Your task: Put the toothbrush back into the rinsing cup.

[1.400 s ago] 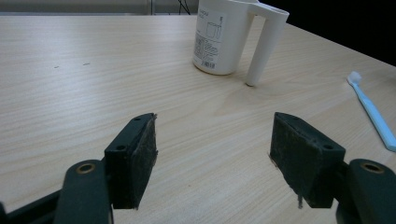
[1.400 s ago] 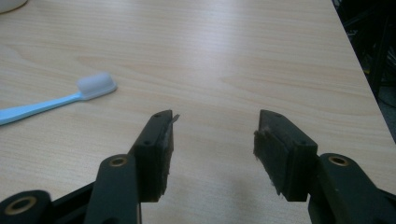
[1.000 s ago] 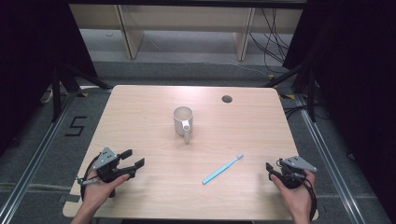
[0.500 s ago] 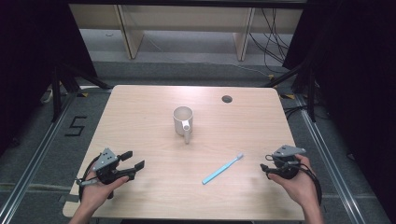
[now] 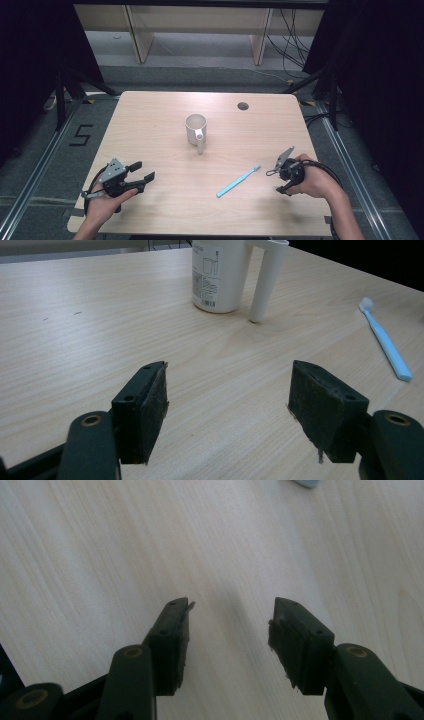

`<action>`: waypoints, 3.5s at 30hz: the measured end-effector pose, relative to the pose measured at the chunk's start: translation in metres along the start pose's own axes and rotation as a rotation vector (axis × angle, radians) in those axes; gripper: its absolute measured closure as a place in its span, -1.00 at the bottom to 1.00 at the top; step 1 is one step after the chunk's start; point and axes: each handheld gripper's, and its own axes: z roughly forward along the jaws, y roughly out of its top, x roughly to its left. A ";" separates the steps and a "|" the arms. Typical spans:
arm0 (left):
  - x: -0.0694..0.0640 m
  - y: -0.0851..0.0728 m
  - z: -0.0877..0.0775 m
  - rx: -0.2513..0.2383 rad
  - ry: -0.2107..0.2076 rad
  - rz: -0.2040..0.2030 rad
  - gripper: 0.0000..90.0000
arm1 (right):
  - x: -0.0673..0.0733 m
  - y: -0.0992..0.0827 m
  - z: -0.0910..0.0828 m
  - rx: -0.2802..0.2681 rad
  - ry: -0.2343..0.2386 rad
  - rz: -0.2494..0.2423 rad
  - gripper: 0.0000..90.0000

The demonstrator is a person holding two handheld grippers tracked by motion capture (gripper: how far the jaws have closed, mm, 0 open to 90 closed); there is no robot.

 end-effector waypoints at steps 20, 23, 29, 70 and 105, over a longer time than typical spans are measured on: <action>0.000 0.001 0.002 0.003 -0.006 -0.002 -0.31 | -0.003 0.051 0.016 0.124 -0.006 -0.273 0.05; -0.001 0.001 0.001 0.011 0.000 -0.003 -0.31 | -0.003 0.058 0.017 0.103 -0.016 -0.325 0.05; -0.001 0.001 0.001 0.012 0.000 -0.005 -0.31 | 0.000 0.069 0.020 0.090 -0.016 -0.330 0.05; -0.001 0.000 0.003 0.014 -0.007 -0.001 -0.31 | 0.018 0.125 0.052 0.080 0.080 -0.488 0.27; -0.001 0.001 0.003 0.017 -0.002 -0.005 -0.31 | 0.014 0.133 0.058 0.172 0.150 -0.455 0.76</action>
